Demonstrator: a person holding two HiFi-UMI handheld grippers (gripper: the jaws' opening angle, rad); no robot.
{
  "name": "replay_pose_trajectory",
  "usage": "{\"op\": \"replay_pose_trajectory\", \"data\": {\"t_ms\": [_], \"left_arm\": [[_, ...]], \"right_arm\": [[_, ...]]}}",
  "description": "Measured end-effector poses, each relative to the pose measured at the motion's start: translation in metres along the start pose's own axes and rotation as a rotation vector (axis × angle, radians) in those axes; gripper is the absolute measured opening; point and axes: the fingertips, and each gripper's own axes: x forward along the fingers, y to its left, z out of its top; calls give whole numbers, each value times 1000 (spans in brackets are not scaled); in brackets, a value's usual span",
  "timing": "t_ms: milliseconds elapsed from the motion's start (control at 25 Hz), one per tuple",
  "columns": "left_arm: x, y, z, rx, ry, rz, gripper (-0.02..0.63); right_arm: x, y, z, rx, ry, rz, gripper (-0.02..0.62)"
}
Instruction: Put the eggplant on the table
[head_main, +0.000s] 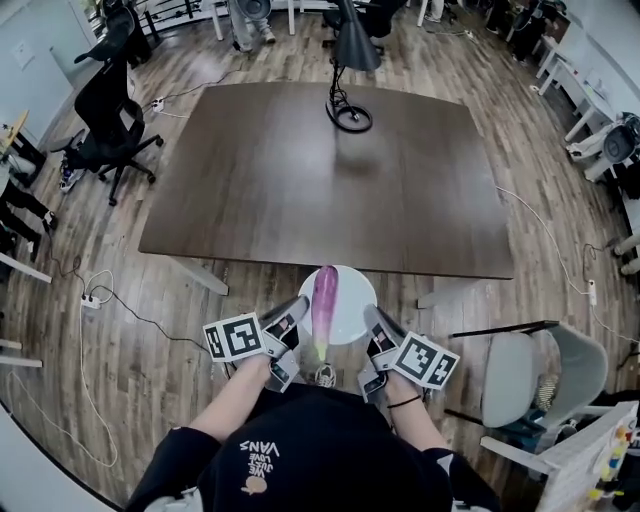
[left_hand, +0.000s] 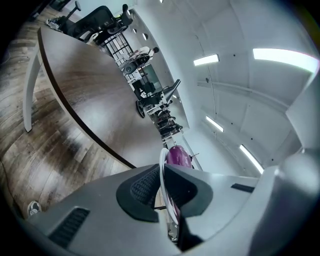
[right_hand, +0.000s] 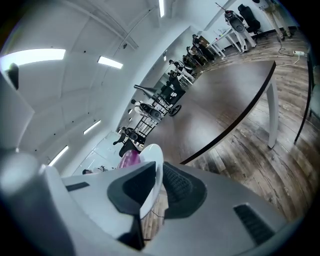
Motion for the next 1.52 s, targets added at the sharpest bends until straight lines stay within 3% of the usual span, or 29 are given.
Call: {"op": "replay_pose_trajectory", "data": {"t_ms": [320,560,1280,1520], "left_arm": [[1,11,3,-29,-68,39,26],[7,21,35,-30,-89,41,26],[27,68,199,2,-67,6,26],[34,76,236,18,-48,-13,26]], "right_arm": [[16,-4,4,-28,66,39,37],[50,6,15,-41,84,49,38],[199,67,62,-55,39,37,38],[233,81,76,-64,21,32,38]]}}
